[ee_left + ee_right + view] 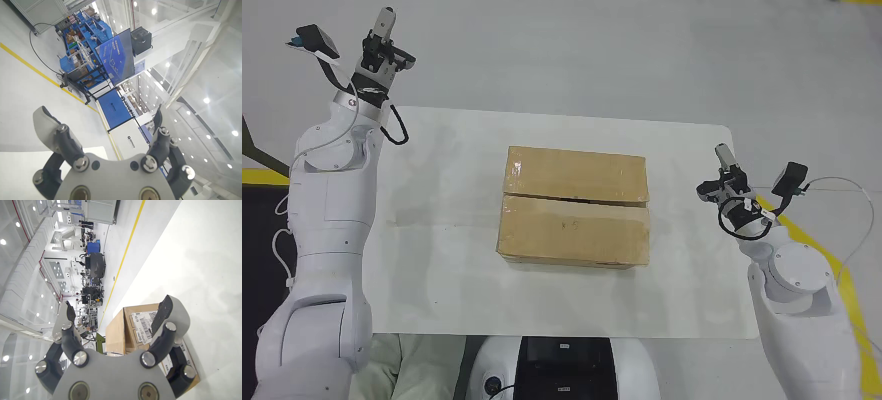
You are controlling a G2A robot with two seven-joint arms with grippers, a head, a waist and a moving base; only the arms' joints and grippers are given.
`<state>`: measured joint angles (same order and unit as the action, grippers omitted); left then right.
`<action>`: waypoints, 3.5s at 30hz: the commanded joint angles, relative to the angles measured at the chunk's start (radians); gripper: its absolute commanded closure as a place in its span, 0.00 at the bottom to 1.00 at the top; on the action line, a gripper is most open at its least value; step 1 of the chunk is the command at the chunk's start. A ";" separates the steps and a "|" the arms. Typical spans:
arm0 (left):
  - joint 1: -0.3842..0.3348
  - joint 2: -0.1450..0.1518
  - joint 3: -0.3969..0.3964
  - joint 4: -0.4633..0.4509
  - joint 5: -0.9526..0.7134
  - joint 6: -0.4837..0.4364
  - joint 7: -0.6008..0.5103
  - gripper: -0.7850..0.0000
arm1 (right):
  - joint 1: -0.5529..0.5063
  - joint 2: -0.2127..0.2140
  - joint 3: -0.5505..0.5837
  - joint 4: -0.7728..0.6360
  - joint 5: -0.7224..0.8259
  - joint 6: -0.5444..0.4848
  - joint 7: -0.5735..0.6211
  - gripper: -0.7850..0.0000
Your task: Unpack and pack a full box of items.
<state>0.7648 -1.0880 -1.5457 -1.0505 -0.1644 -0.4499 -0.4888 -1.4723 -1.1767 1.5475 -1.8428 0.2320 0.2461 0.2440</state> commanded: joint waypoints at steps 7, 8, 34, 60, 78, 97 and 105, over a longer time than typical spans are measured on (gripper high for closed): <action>0.000 0.000 0.000 0.000 0.000 0.000 0.000 0.00 | 0.000 0.000 0.000 0.000 0.000 0.000 0.000 0.00; 0.000 0.000 0.000 0.000 0.000 0.000 0.000 0.00 | 0.000 0.000 0.000 0.000 0.000 0.000 0.000 0.00; 0.000 0.000 0.000 0.000 0.000 0.000 0.000 0.00 | 0.018 0.009 -0.034 0.067 -0.069 -0.113 0.180 0.00; 0.000 0.000 0.000 0.000 0.000 0.000 0.000 0.00 | -0.068 0.018 -0.055 0.009 0.047 -0.244 0.407 0.00; 0.000 0.000 0.000 0.000 0.000 0.000 0.000 0.00 | -0.088 0.026 -0.076 -0.012 0.078 -0.271 0.491 0.00; 0.000 0.000 0.000 0.000 0.000 0.000 0.000 0.00 | -0.136 0.052 0.003 -0.114 0.239 -0.277 0.786 0.00; 0.000 0.000 0.000 0.000 0.000 0.000 0.000 0.00 | -0.185 0.068 0.038 -0.175 0.216 -0.291 0.896 0.00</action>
<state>0.7648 -1.0880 -1.5457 -1.0505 -0.1644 -0.4499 -0.4888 -1.6510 -1.1103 1.5823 -2.0116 0.4521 -0.0436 1.1270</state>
